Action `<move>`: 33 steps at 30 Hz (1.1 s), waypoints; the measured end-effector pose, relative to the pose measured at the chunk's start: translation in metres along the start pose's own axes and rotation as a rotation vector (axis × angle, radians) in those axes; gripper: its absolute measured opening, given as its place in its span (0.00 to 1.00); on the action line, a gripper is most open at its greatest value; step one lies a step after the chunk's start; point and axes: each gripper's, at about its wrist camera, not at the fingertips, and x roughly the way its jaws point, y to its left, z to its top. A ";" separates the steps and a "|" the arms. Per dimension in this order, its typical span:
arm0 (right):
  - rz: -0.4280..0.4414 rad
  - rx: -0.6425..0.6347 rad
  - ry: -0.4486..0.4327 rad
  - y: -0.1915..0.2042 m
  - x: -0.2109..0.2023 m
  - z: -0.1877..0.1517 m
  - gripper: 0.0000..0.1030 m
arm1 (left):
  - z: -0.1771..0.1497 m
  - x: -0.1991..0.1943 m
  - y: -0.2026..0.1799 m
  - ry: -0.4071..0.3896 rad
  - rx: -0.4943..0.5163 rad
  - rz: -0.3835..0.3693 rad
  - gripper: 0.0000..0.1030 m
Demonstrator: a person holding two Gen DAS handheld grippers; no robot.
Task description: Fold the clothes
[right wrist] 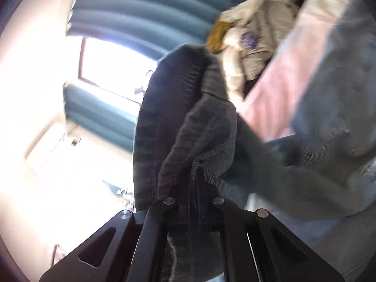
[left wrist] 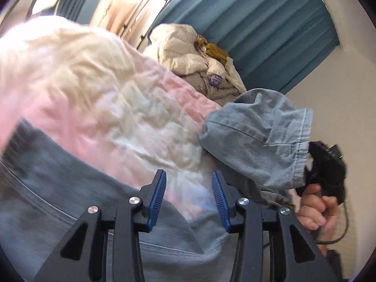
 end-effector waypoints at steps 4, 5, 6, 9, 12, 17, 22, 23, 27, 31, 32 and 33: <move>0.003 -0.115 0.072 0.059 0.048 -0.016 0.03 | 0.026 -0.054 0.025 -0.154 -0.034 0.040 0.40; -0.001 -0.136 0.096 0.070 0.064 -0.022 0.03 | 0.030 -0.067 0.033 -0.194 -0.057 0.067 0.40; -0.005 -0.160 0.121 0.081 0.081 -0.029 0.03 | 0.034 -0.079 0.041 -0.226 -0.079 0.100 0.40; -0.036 -0.173 0.224 0.087 0.141 -0.058 0.03 | 0.042 -0.103 0.063 -0.271 -0.149 0.129 0.40; -0.145 -0.188 0.317 0.070 0.199 -0.082 0.03 | 0.045 -0.110 0.077 -0.258 -0.163 0.113 0.40; -0.290 -0.262 0.400 0.037 0.249 -0.114 0.03 | 0.039 -0.091 0.110 -0.177 -0.282 0.029 0.40; -0.290 -0.293 0.457 0.034 0.244 -0.124 0.08 | 0.015 -0.037 0.122 0.000 -0.412 -0.031 0.40; -0.286 -0.309 0.474 0.037 0.235 -0.126 0.15 | 0.011 -0.027 0.120 0.030 -0.418 -0.040 0.40; -0.283 -0.387 0.498 0.054 0.183 -0.123 0.28 | -0.004 0.005 0.119 0.073 -0.502 -0.116 0.40; -0.220 -0.322 0.525 0.050 0.113 -0.118 0.30 | -0.020 0.033 0.112 0.082 -0.536 -0.137 0.40; -0.203 -0.301 0.528 0.047 0.092 -0.119 0.32 | -0.021 0.036 0.109 0.077 -0.519 -0.125 0.40; -0.206 -0.298 0.521 0.043 0.072 -0.120 0.32 | -0.022 0.038 0.106 0.065 -0.509 -0.119 0.40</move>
